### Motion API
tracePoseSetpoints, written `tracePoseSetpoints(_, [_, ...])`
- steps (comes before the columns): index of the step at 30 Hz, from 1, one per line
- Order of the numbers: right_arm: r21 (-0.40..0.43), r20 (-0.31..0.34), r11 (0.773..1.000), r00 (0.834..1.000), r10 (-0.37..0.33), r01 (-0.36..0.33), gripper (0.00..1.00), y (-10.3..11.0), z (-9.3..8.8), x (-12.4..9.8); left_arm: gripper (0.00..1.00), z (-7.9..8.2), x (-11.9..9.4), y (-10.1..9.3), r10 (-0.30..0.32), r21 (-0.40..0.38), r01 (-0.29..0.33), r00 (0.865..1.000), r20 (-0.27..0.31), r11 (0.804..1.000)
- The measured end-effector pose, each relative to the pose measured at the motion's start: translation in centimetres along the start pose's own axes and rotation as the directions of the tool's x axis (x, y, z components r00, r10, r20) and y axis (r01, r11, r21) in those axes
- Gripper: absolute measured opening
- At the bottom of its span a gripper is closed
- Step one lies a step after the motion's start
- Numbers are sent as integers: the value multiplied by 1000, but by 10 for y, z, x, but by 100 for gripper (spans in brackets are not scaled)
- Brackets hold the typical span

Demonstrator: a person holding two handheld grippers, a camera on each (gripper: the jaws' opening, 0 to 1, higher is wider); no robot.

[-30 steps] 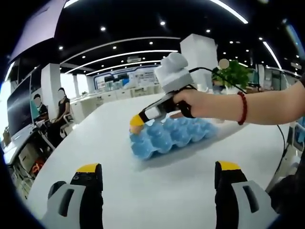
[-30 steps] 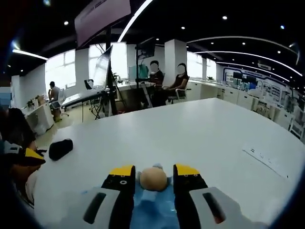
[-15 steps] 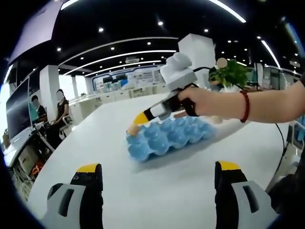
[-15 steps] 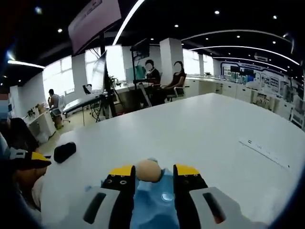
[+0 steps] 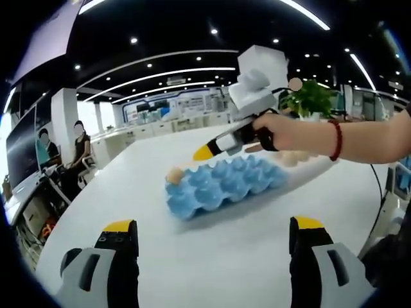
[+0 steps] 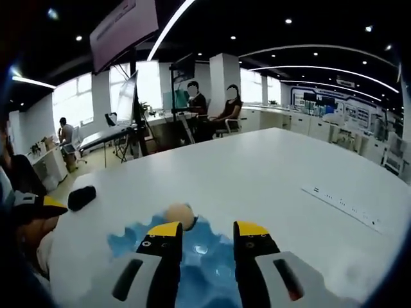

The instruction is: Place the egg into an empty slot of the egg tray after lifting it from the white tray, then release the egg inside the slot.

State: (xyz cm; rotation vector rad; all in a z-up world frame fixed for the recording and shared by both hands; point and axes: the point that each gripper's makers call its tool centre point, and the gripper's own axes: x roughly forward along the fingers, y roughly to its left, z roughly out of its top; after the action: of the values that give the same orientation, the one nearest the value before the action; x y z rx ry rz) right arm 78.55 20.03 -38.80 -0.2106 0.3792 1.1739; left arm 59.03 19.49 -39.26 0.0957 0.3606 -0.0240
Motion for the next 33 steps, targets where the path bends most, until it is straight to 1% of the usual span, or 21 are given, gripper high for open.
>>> tracePoseSetpoints(6, [7,-4,1000,1000,-20,20,33,-9,-7,-9,100,0,2,-5,-8,1,8,1000,0,1000])
tracePoseSetpoints(17, [14,-7,998,998,-60,60,33,-30,-10,-23,100,3,5,-9,-17,4,17,1000,4,1000])
tracePoseSetpoints(21, [8,-9,997,997,-72,72,33,-34,-13,-30,100,3,8,-10,-17,3,17,1000,4,1000])
tracePoseSetpoints(27, [-3,-16,996,996,-90,90,33,-43,-16,-35,100,4,9,-13,-22,4,22,1000,9,1000])
tracePoseSetpoints(30, [5,-15,995,995,-96,96,33,-47,-17,-39,100,5,9,-14,-22,4,22,1000,11,1000])
tracePoseSetpoints(33, [0,-17,994,994,-105,106,33,-49,-20,-46,100,6,9,-16,-24,5,24,1000,13,1000])
